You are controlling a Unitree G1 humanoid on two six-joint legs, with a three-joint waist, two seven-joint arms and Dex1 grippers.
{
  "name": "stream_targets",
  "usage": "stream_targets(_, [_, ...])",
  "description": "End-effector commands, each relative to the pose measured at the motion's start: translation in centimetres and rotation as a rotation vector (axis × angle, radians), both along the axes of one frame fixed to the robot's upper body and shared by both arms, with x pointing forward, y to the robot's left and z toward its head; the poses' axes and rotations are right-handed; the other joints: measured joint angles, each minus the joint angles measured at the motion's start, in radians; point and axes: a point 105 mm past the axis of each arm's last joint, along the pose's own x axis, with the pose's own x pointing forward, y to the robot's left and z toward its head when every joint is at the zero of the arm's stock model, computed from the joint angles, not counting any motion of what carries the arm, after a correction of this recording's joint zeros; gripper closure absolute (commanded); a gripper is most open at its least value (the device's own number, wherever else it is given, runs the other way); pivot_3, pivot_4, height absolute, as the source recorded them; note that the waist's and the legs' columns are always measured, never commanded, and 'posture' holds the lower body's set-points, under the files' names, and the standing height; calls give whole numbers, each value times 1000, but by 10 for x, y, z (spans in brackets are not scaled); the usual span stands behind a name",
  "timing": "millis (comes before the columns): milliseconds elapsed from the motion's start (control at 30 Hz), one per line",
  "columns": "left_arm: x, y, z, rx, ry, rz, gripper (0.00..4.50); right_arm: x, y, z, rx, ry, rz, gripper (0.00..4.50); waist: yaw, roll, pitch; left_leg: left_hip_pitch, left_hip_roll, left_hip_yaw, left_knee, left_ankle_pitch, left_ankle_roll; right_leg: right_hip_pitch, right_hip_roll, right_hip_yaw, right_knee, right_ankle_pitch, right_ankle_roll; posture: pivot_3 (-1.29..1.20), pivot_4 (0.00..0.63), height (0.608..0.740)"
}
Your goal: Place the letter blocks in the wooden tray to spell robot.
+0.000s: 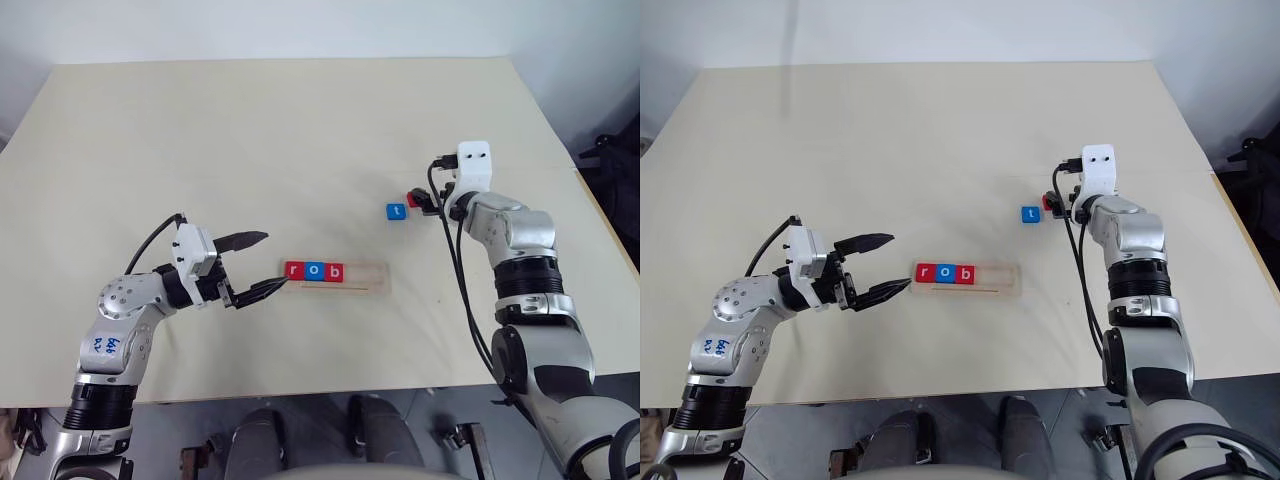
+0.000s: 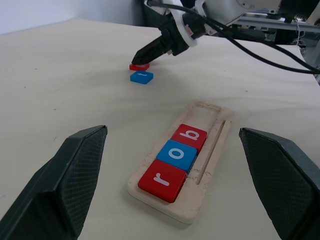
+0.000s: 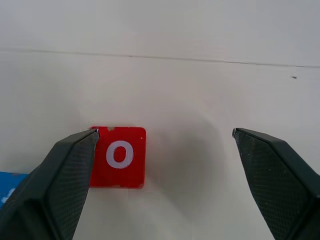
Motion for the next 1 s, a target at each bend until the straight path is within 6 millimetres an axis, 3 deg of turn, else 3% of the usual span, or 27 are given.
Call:
stream_targets(33, [-3, -4, 10, -8, -48, -9, 0, 2, 13, 9, -34, -33, 53, 31, 0, 0, 0, 0, 0, 0, 0, 0, 0, 0, 0, 0, 0, 0, 0, 0, 150, 740])
stream_targets(167, [-3, -3, 10, -11, -50, 0, 0, -1, 25, 8, -16, -26, 87, 31, -6, 0, 0, 0, 0, 0, 0, 0, 0, 0, 0, 0, 1, 0, 0, 0, 150, 740])
stream_targets(400, [-4, -4, 10, -14, -52, 3, 0, -3, 28, 0, -34, 2, 83, 31, -6, 0, 0, 0, 0, 0, 0, 0, 0, 0, 0, 0, 0, 0, 0, 0, 150, 740])
stream_targets(500, [-3, -4, 10, -17, -54, 3, 0, -3, 24, -3, -26, 12, 50, 688, -6, 0, 0, 0, 0, 0, 0, 0, 0, 0, 0, 0, 0, 0, 0, 0, 150, 740])
stream_targets(700, [-1, -4, 11, -14, -52, -1, 0, -6, 23, -1, -19, 16, 39, 2700, -6, 0, 0, 0, 0, 0, 0, 0, 0, 0, 0, 0, 0, 0, 0, 0, 150, 740])
stream_targets(867, [2, -8, 11, -18, -46, -27, 0, -17, 16, 4, -15, 9, 31, 2700, -1, 0, 0, 0, 0, 0, 0, 0, 0, 0, 0, 0, 0, 0, 0, 0, 150, 740])
stream_targets(1000, [6, -13, 11, -20, -40, -62, 0, -41, 6, 11, -8, 0, 16, 2700, 8, 0, 0, -1, 0, 0, 0, 0, 0, 0, 0, 0, 0, 0, 0, 0, 150, 740])
